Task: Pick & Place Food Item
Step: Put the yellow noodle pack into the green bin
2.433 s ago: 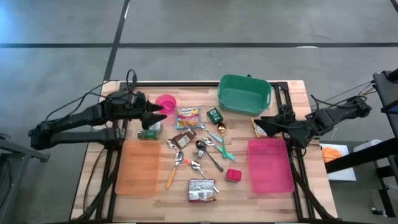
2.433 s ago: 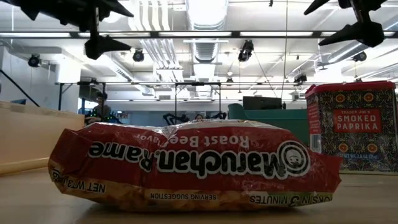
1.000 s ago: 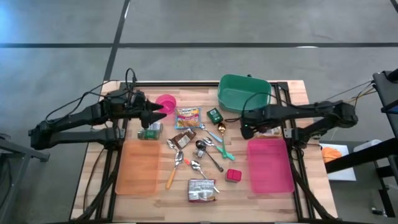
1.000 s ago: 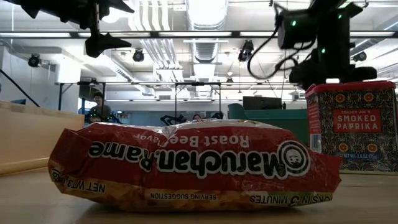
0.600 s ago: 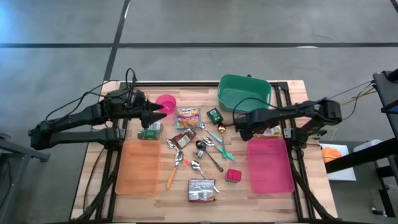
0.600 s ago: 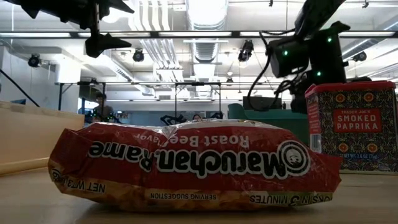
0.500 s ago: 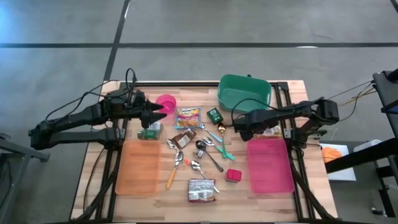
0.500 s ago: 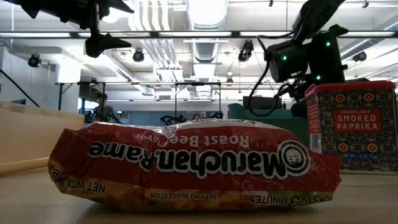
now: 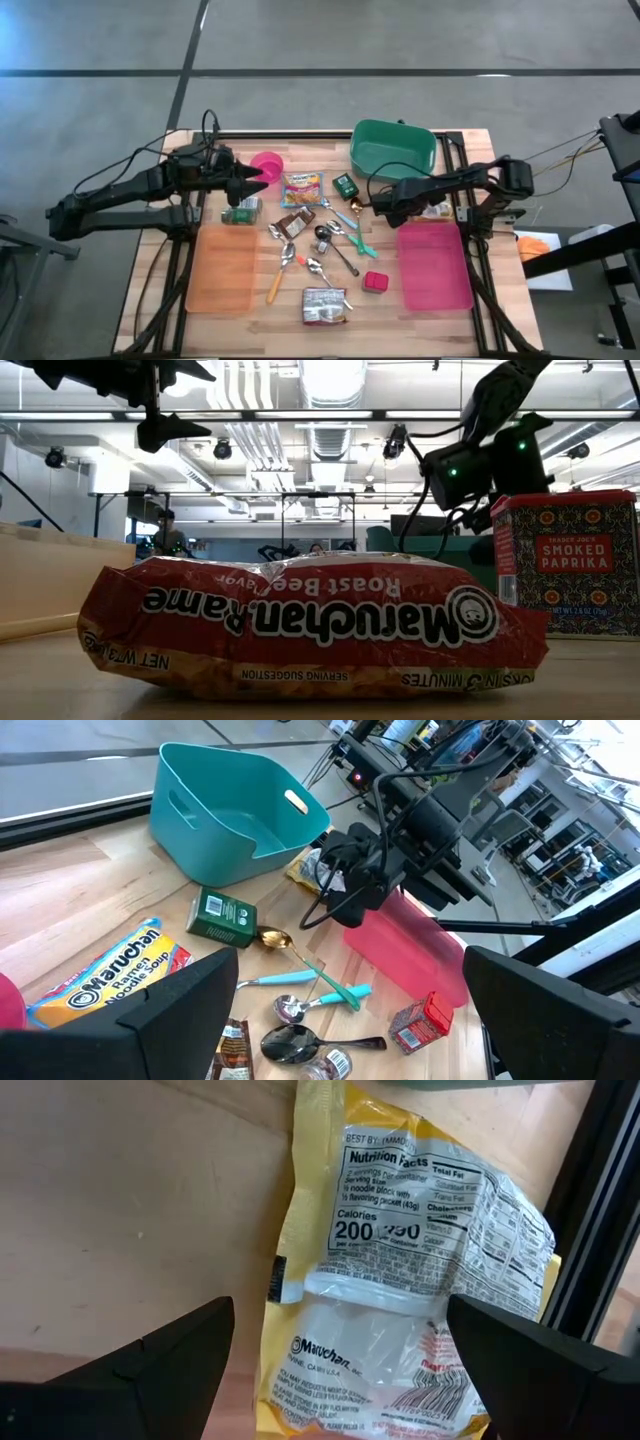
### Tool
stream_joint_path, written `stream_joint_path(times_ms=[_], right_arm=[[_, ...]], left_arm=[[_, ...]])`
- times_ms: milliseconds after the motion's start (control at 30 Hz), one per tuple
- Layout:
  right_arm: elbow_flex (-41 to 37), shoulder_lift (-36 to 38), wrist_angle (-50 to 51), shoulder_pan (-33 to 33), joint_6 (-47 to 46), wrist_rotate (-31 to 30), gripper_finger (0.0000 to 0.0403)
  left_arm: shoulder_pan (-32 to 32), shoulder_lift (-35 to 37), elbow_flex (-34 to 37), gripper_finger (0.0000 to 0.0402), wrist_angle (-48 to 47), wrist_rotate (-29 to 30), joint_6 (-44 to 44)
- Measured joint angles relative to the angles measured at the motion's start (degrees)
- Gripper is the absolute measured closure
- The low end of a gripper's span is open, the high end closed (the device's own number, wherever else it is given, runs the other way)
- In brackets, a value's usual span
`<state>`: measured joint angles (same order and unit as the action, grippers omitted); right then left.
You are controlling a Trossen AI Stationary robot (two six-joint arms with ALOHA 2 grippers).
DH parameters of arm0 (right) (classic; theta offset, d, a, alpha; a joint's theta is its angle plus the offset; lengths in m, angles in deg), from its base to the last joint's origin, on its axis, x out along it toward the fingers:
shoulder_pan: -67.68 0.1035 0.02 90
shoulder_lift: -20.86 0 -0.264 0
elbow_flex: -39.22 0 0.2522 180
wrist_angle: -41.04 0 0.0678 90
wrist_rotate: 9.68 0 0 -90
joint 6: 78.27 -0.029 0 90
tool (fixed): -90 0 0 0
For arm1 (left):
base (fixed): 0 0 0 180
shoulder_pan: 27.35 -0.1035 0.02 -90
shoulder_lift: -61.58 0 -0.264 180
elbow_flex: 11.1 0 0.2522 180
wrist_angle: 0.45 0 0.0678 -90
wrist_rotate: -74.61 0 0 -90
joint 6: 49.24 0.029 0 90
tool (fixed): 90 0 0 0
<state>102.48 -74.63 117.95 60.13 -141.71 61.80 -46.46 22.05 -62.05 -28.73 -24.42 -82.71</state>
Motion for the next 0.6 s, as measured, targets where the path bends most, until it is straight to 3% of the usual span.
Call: stream_joint_path(times_ms=[100, 367, 600], right_arm=[[0.0, -0.06, -0.12, 0.0, 0.03, -0.49, 0.0061], [0.0, -0.18, -0.43, 0.0, 0.96, -1.06, 0.0184], [0.0, -0.24, -0.52, 0.04, 1.11, -1.78, 0.0254]], left_arm=[[0.0, 0.0, 0.0, 0.0011, 0.0, 0.0, 0.0], [0.0, 0.0, 0.02, 0.0011, 0.0, 0.0, 0.02], [0.02, 0.0, 0.02, 0.0011, 0.0, 0.0, 0.0]])
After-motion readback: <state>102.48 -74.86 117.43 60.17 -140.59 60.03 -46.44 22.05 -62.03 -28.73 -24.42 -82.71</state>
